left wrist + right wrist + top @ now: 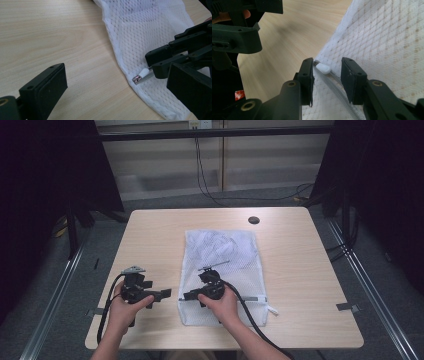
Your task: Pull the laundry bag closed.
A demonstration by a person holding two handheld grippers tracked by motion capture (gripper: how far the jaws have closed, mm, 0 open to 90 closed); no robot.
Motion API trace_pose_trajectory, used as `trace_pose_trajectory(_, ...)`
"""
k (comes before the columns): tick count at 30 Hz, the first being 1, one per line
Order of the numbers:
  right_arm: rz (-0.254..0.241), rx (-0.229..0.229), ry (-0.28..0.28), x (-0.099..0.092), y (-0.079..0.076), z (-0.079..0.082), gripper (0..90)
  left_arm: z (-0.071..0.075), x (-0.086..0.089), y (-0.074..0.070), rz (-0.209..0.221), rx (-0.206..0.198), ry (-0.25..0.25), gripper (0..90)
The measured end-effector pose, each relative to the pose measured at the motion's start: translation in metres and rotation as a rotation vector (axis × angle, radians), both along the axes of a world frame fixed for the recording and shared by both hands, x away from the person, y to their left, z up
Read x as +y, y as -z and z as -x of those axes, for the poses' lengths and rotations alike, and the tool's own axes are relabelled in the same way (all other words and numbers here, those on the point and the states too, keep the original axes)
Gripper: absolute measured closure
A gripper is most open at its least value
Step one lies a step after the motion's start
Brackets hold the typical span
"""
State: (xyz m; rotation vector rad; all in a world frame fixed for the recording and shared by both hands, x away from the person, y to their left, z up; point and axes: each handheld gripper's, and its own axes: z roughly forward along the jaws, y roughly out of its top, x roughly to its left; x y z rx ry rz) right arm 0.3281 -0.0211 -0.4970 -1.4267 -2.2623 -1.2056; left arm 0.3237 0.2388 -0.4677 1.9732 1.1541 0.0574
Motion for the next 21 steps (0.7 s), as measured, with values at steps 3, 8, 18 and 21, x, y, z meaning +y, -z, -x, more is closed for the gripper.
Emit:
trace_pose_trajectory(3,-0.001,0.010,-0.004,0.002,0.001,-0.001,63.9,0.000,0.000,0.000,0.002,0.000,-0.001,2.7)
trace_pose_trajectory(8,-0.008,0.023,-0.005,0.005,0.002,-0.002,65.7,0.000,0.000,0.001,0.002,0.004,-0.003,2.7)
trace_pose_trajectory(18,-0.018,0.036,-0.020,0.011,0.001,-0.004,72.3,-0.001,0.002,0.001,-0.002,0.008,-0.011,2.9)
trace_pose_trajectory(21,-0.013,0.048,-0.013,0.011,0.000,-0.005,74.4,0.000,0.002,0.001,0.001,0.009,-0.015,2.9)
